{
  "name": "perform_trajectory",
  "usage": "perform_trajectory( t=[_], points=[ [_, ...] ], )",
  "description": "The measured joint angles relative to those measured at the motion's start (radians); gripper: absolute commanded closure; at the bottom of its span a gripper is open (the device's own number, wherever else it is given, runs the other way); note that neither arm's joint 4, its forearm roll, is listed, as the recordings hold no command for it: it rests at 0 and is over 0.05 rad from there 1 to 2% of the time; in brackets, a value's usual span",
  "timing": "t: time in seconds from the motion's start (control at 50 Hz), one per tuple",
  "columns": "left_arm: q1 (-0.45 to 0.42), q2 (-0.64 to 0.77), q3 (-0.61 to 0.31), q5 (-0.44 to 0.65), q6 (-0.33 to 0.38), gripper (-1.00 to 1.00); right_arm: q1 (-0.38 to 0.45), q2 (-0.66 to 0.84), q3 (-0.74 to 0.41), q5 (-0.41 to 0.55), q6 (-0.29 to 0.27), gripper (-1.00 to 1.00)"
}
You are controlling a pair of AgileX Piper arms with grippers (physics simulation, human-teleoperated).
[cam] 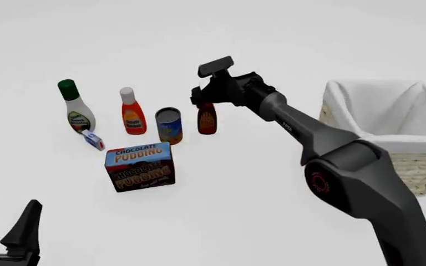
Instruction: Pick the bbq sauce and place it in the basket.
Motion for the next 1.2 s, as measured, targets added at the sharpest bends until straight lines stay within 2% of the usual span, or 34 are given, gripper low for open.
perform_trajectory(
  t=[0.76,0.78,1.2],
  points=[
    [0.000,0.000,0.000,0.000,0.000,-1.00,0.001,0.082,-0.020,0.021,0.005,-1.00],
    [0.000,0.000,0.000,0.000,0.000,-1.00,0.001,0.083,-0.020,0.021,0.005,1.00],
    [0.000,0.000,0.000,0.000,0.000,-1.00,-0.005,0.070,-0.006,0.006,-0.008,1.00]
  ],
)
